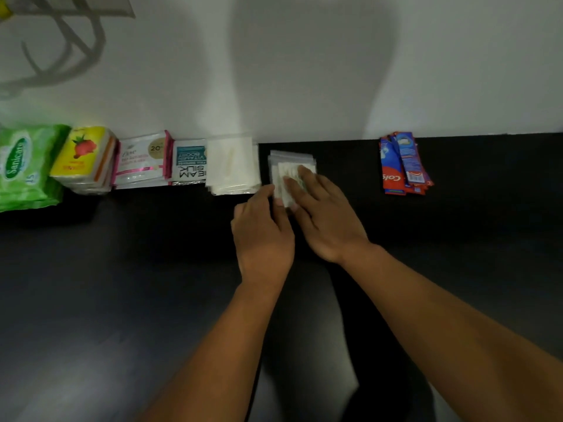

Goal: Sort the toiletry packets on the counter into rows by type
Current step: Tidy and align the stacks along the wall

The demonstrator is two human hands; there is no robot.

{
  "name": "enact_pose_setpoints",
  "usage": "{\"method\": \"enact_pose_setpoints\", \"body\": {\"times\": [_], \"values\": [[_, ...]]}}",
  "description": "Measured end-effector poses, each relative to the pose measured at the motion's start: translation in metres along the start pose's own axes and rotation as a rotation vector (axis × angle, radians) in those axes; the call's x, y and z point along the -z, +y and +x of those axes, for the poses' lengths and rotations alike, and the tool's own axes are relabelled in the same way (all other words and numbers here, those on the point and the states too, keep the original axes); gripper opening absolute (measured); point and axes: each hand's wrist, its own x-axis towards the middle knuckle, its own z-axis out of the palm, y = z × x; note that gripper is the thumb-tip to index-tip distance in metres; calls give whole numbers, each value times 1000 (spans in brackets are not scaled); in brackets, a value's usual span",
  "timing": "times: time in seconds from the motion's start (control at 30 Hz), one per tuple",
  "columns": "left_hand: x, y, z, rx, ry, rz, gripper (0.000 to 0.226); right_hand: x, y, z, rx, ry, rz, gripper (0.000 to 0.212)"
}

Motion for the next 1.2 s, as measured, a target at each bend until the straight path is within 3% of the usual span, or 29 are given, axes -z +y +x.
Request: {"method": "enact_pose_setpoints", "body": {"times": [0.2,0.37,0.5,0.87,1.03,1.2], "values": [[-2,-5,-2,-34,-36,79,46,2,-2,-5,-109,284,21,58],[-6,-7,-1,-77,-67,199,55,-6,4,-4,-424,269,242,57],[-8,-9,-1,-142,-93,278,52,-11,7,-9,-303,193,170,56],[-2,-7,-10,-194,-205,329,59,-6,4,-23,-338,139,262,55],[15,-9,-53,-318,-229,378,56,-8,-9,-72,-287,258,305,53],[32,-18,-89,-365,-283,412,58,-9,-20,-121,-254,258,309,55]]}}
